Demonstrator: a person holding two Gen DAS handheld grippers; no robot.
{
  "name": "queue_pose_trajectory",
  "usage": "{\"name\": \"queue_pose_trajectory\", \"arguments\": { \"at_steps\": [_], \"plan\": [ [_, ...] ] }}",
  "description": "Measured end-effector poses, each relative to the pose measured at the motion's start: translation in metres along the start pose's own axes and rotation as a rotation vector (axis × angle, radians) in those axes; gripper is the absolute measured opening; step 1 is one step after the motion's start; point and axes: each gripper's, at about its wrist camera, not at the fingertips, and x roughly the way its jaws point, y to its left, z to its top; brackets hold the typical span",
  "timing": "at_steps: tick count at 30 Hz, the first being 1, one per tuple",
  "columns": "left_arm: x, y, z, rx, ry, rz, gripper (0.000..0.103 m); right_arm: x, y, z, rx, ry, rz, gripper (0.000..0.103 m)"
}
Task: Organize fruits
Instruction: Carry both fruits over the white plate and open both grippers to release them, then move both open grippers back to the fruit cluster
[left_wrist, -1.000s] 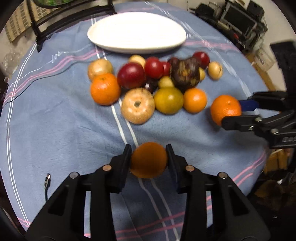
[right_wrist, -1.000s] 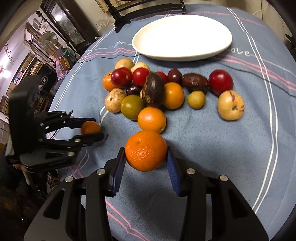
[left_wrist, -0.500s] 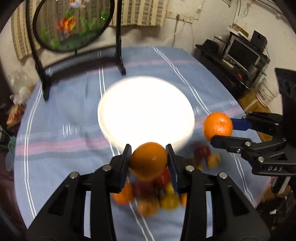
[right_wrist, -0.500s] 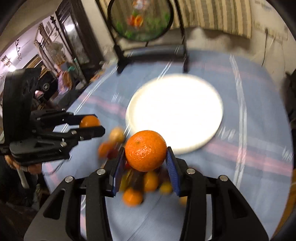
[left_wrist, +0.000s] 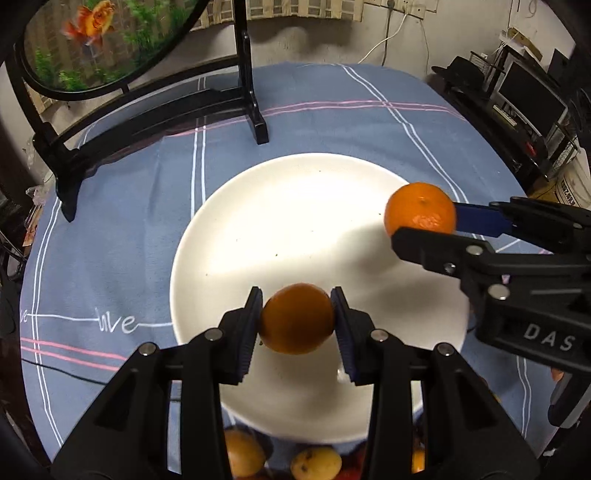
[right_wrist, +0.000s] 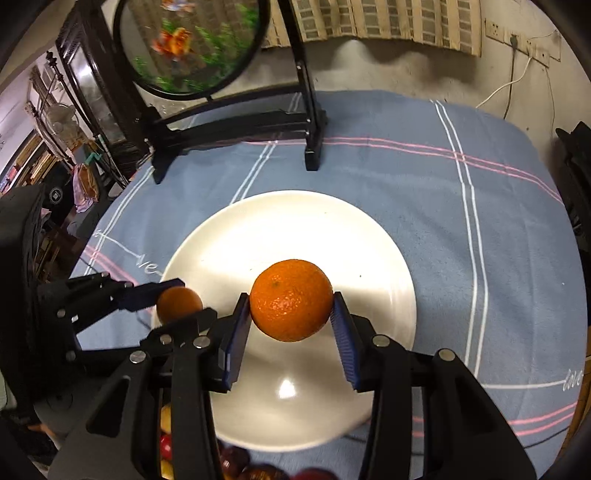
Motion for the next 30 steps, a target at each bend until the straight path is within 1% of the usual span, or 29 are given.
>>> {"name": "queue_pose_trajectory", "arguments": {
  "at_steps": [4,10,11,12,13,14,15,16,19,22,26,30],
  "plan": [
    [0.015,-0.001,0.003,0.016,0.009,0.029,0.039,0.012,0.001,0.003,-0.019,0.018,-0.017,0.044],
    [0.025,-0.002,0.005,0.03,0.011,0.059,0.039,0.028,0.0,0.009,-0.047,0.047,-0.002,0.045],
    [0.026,-0.003,0.005,0.032,0.009,0.063,0.05,0.03,0.001,0.008,-0.044,0.061,-0.004,0.046],
    [0.025,-0.003,0.005,0.033,0.002,0.068,0.065,0.032,0.001,0.009,-0.042,0.073,-0.008,0.046],
    [0.023,-0.004,0.005,0.031,-0.016,0.08,0.068,0.032,0.0,0.01,-0.042,0.075,-0.008,0.054],
    [0.022,-0.004,0.005,0.031,-0.021,0.082,0.069,0.027,-0.001,0.01,-0.036,0.05,-0.009,0.065],
    [0.021,-0.004,0.006,0.031,-0.02,0.078,0.07,0.02,-0.001,0.012,-0.027,0.018,0.005,0.065],
    [0.02,-0.004,0.006,0.029,-0.02,0.078,0.07,0.017,-0.002,0.014,-0.025,0.01,0.019,0.065],
    [0.014,-0.005,0.005,0.027,-0.029,0.092,0.071,0.0,-0.002,0.018,-0.021,-0.023,0.011,0.065],
    [0.003,-0.004,0.004,0.023,-0.048,0.091,0.071,-0.026,-0.006,0.018,-0.021,-0.061,0.001,0.065],
    [-0.018,-0.009,0.001,0.036,-0.083,0.095,0.072,-0.057,-0.008,0.006,-0.029,-0.096,-0.009,0.065],
    [-0.041,-0.015,-0.005,0.045,-0.12,0.09,0.073,-0.084,-0.006,-0.02,-0.055,-0.105,-0.021,0.065]
  ]
}}
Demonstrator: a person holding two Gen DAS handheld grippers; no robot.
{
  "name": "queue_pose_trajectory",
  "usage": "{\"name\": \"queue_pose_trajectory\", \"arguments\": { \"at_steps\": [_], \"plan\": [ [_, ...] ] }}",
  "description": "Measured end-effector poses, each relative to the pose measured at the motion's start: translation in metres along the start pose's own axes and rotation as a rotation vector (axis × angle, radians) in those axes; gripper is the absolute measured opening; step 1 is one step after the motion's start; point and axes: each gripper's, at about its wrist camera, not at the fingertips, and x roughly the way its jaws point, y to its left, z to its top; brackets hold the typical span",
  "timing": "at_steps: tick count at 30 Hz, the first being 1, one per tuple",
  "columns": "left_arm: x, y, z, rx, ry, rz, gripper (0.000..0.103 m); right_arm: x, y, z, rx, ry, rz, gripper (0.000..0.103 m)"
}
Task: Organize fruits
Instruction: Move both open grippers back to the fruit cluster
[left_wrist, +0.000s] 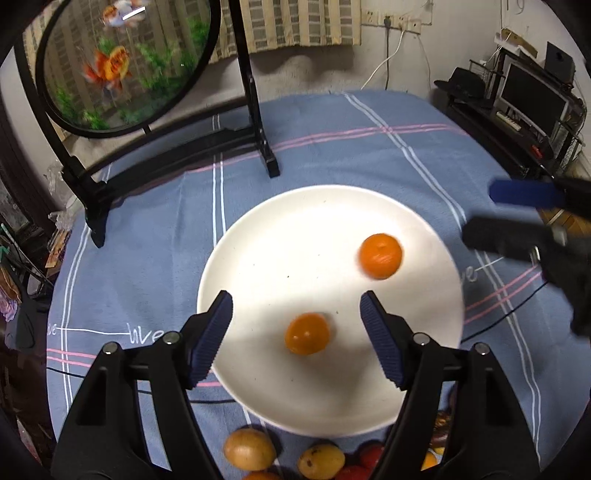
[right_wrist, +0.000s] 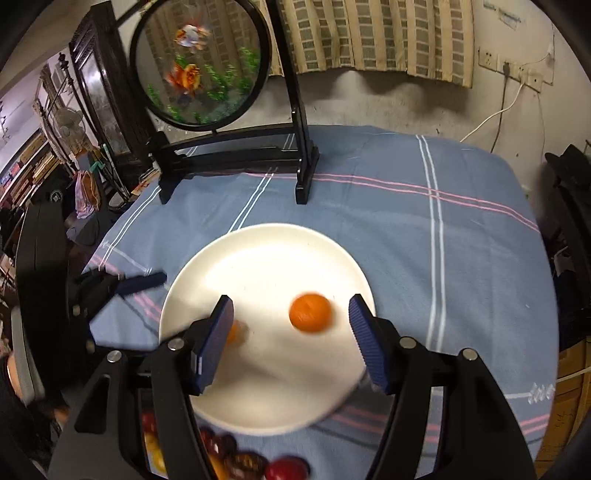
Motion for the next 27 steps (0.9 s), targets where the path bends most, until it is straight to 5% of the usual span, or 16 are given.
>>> {"name": "queue_pose_trajectory", "arguments": {
  "at_steps": [10,16,23,27],
  "plan": [
    [-0.051,-0.007,-0.029,0.014,-0.052,0.012,0.076,-0.04,0.018,-0.083,-0.06,0.037,-0.035,0.065],
    [-0.087,0.028,-0.086,-0.062,-0.071,0.025,0.085,-0.053,0.023,-0.139,-0.055,0.072,-0.057,0.065],
    [-0.097,0.068,-0.183,-0.161,0.076,0.046,0.086,-0.036,0.073,-0.191,-0.088,0.155,0.066,0.065],
    [-0.096,0.075,-0.21,-0.197,0.133,0.029,0.086,-0.003,0.107,-0.199,-0.132,0.215,0.1,0.065]
  ]
}}
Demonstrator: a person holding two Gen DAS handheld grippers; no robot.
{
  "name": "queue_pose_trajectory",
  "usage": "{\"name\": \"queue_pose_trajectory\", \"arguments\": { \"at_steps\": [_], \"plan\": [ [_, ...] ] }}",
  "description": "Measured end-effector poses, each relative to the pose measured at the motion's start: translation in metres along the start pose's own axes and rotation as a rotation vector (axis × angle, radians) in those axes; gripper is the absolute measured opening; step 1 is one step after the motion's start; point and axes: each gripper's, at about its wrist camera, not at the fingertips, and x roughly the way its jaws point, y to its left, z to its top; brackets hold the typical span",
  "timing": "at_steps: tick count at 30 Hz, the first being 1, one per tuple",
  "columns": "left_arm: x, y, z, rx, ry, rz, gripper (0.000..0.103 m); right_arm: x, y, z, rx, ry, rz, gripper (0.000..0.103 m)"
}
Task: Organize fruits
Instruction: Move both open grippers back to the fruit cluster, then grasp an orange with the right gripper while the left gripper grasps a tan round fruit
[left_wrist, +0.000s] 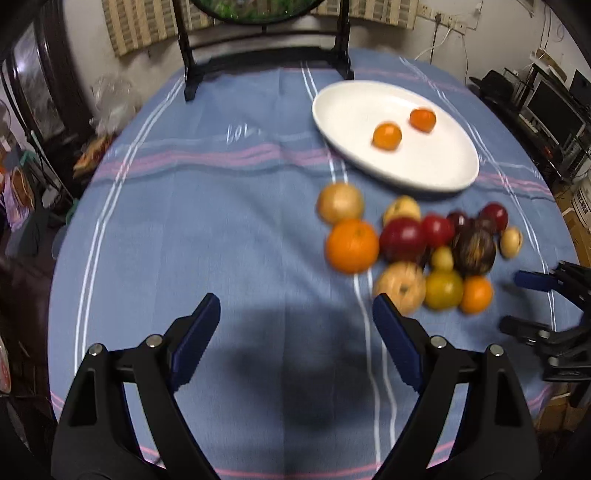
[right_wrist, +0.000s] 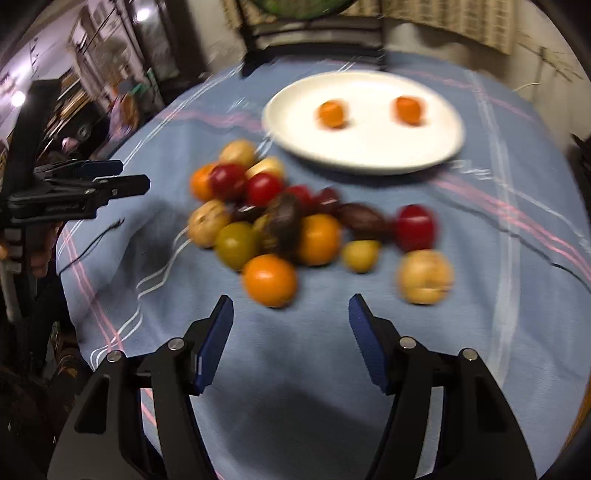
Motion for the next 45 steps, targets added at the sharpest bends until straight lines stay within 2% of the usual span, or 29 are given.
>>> {"name": "queue_pose_trajectory", "arguments": {
  "at_steps": [4,5,8,10,12,19,22,23,24,25,27,30,33,38,42,45],
  "plan": [
    [-0.004,-0.007,-0.012,0.032,0.001,-0.023,0.086,0.026,0.01,0.008,-0.01,0.049,0.006,0.065],
    [-0.005,-0.012,-0.014,0.046,0.0,-0.033,0.086,0.03,0.01,0.008,-0.015,0.054,0.01,0.054],
    [-0.001,-0.026,-0.016,0.09,0.005,-0.065,0.086,0.032,0.005,0.011,-0.007,0.062,0.005,0.04],
    [0.004,-0.034,-0.015,0.108,0.006,-0.08,0.086,0.027,-0.001,0.011,0.024,0.062,0.037,0.04],
    [0.013,-0.042,-0.012,0.127,0.005,-0.109,0.086,0.02,-0.006,0.007,0.038,0.057,0.029,0.04],
    [0.039,-0.063,-0.003,0.238,-0.004,-0.121,0.085,0.007,-0.015,-0.008,0.115,0.056,0.041,0.039],
    [0.048,-0.07,0.0,0.271,-0.01,-0.139,0.081,0.005,-0.015,-0.011,0.126,0.053,0.046,0.039],
    [0.049,-0.07,0.002,0.27,-0.015,-0.139,0.079,0.004,-0.015,-0.012,0.128,0.052,0.046,0.04],
    [0.051,-0.068,0.003,0.264,-0.013,-0.156,0.068,0.004,-0.015,-0.012,0.13,0.052,0.046,0.04],
    [0.052,-0.067,0.005,0.254,-0.005,-0.184,0.066,0.003,-0.015,-0.014,0.134,0.053,0.046,0.039],
    [0.052,-0.067,0.006,0.248,0.011,-0.255,0.045,0.002,-0.017,-0.018,0.141,0.057,0.044,0.039],
    [0.053,-0.072,0.004,0.271,0.003,-0.234,0.044,0.003,-0.02,-0.016,0.158,0.059,0.049,0.04],
    [0.051,-0.068,0.005,0.245,0.023,-0.25,0.044,0.0,-0.019,-0.015,0.156,0.053,0.052,0.039],
    [0.025,-0.059,0.004,0.217,-0.015,-0.276,0.044,-0.005,-0.019,-0.012,0.137,0.044,0.052,0.04],
    [0.02,-0.053,0.004,0.194,-0.005,-0.25,0.044,-0.002,-0.017,-0.015,0.123,0.063,0.055,0.04],
    [0.011,-0.049,0.005,0.178,-0.007,-0.267,0.044,-0.004,-0.012,-0.018,0.101,0.074,0.065,0.04]
  ]
}}
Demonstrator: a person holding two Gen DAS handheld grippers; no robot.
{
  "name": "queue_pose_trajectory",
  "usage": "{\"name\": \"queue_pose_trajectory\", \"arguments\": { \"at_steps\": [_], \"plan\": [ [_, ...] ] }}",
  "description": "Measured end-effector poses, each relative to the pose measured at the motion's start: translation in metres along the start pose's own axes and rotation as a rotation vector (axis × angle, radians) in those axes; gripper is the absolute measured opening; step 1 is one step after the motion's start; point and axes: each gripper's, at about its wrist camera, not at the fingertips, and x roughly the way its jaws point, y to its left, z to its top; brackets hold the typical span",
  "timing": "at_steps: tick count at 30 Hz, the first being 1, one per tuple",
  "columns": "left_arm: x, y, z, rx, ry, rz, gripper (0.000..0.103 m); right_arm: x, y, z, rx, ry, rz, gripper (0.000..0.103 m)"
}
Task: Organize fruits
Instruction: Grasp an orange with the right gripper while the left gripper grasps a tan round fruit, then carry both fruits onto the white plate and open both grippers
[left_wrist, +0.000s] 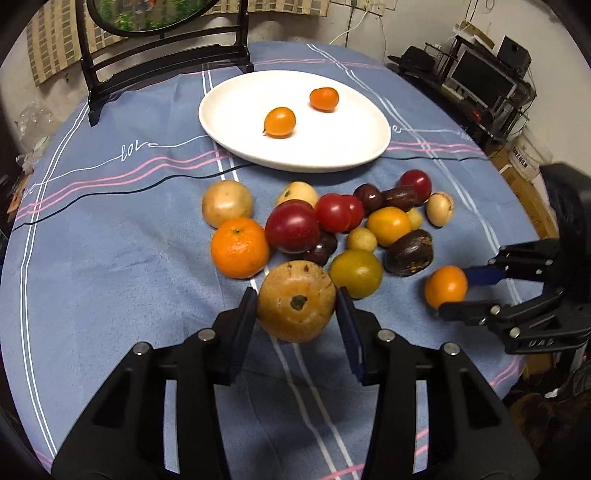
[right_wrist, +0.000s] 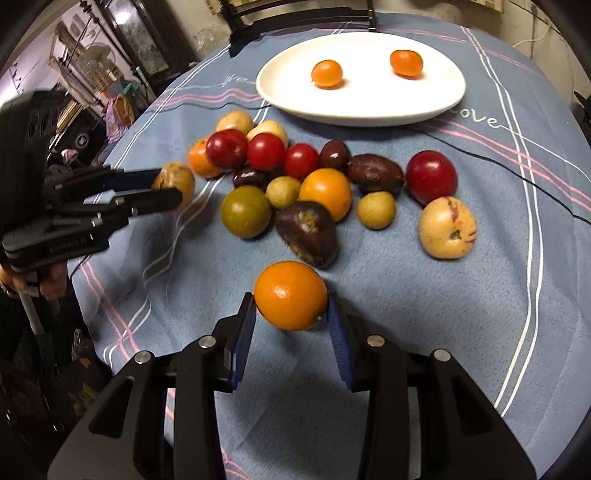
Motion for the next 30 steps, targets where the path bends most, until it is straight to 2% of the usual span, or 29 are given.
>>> {"name": "queue_pose_trajectory", "arguments": {
  "at_steps": [6,12,17,22,30],
  "plan": [
    [-0.015,0.0,0.022,-0.008,-0.045,-0.01,0.044,-0.017,-0.001,0.004,-0.007,-0.022,0.017,0.04],
    [-0.024,-0.007,0.067,0.027,-0.109,0.023,0.044,-0.053,-0.006,0.047,-0.037,-0.14,0.012,0.04],
    [-0.024,-0.008,0.116,0.035,-0.148,0.095,0.044,-0.078,-0.013,0.092,-0.065,-0.24,-0.017,0.04],
    [-0.015,-0.008,0.153,0.022,-0.163,0.141,0.044,-0.081,-0.025,0.133,-0.059,-0.293,-0.054,0.04],
    [0.01,-0.006,0.187,0.029,-0.164,0.176,0.044,-0.071,-0.043,0.169,-0.048,-0.31,-0.065,0.04]
  ]
}}
